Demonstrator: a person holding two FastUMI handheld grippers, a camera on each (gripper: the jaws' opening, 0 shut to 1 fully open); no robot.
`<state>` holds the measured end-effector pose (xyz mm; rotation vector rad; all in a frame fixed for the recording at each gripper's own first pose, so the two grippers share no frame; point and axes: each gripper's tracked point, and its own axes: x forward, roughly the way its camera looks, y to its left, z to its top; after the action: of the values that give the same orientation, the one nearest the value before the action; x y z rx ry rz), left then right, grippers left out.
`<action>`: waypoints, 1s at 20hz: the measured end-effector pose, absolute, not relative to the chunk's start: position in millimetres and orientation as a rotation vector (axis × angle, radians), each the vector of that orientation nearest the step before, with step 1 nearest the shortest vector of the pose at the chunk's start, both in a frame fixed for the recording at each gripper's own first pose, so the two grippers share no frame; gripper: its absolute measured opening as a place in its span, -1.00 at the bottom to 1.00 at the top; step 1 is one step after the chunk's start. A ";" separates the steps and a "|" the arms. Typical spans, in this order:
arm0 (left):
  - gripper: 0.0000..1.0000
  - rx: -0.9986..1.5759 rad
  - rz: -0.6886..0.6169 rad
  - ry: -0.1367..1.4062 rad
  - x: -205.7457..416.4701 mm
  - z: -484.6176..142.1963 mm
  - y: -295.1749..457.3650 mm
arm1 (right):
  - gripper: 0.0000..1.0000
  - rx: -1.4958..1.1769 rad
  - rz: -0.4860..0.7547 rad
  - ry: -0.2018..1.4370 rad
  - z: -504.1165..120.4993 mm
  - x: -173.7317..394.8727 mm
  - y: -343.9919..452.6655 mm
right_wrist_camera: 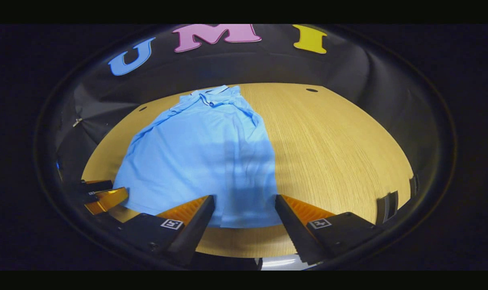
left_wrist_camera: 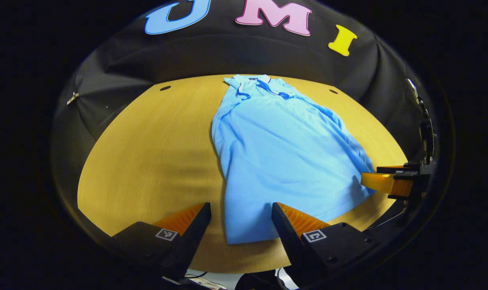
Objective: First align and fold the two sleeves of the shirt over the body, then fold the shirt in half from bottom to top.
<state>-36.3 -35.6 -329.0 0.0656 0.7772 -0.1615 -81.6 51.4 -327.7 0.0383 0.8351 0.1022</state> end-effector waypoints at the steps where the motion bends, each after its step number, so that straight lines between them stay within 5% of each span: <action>1: 0.92 0.069 -0.162 0.780 -37.5 -327.7 -38.9 | 0.92 0.022 0.105 0.828 -327.3 -79.7 50.4; 6: 0.51 0.076 -0.191 0.834 -30.7 -330.1 -52.9 | 0.47 -0.017 0.117 0.867 -331.0 -79.6 46.9; 8: -0.07 0.077 -0.196 0.849 -29.5 -329.3 -59.0 | -0.29 -0.010 0.130 0.891 -331.2 -78.5 47.5; 10: -0.41 0.084 -0.201 0.848 -28.8 -328.6 -63.3 | -0.18 -0.011 0.186 0.907 -329.4 -78.6 51.5; 12: -0.67 0.095 -0.194 0.849 -27.4 -328.0 -65.1 | -0.88 0.028 0.180 0.923 -329.2 -77.3 50.6; 14: -0.82 0.088 -0.183 0.851 -26.6 -328.1 -65.6 | -0.80 0.018 0.214 0.937 -334.6 -75.5 53.9; 15: -0.87 0.074 -0.177 0.853 -26.6 -327.0 -65.4 | -0.98 0.006 0.234 0.945 -331.0 -76.5 54.5; 20: -0.87 0.019 -0.168 0.893 -25.4 -325.7 -64.8 | -0.89 0.000 0.293 0.995 -331.0 -75.6 56.2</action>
<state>-25.4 -64.8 -325.7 0.0189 0.8930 -0.1682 -75.6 56.2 -331.0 0.0001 0.9955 0.2929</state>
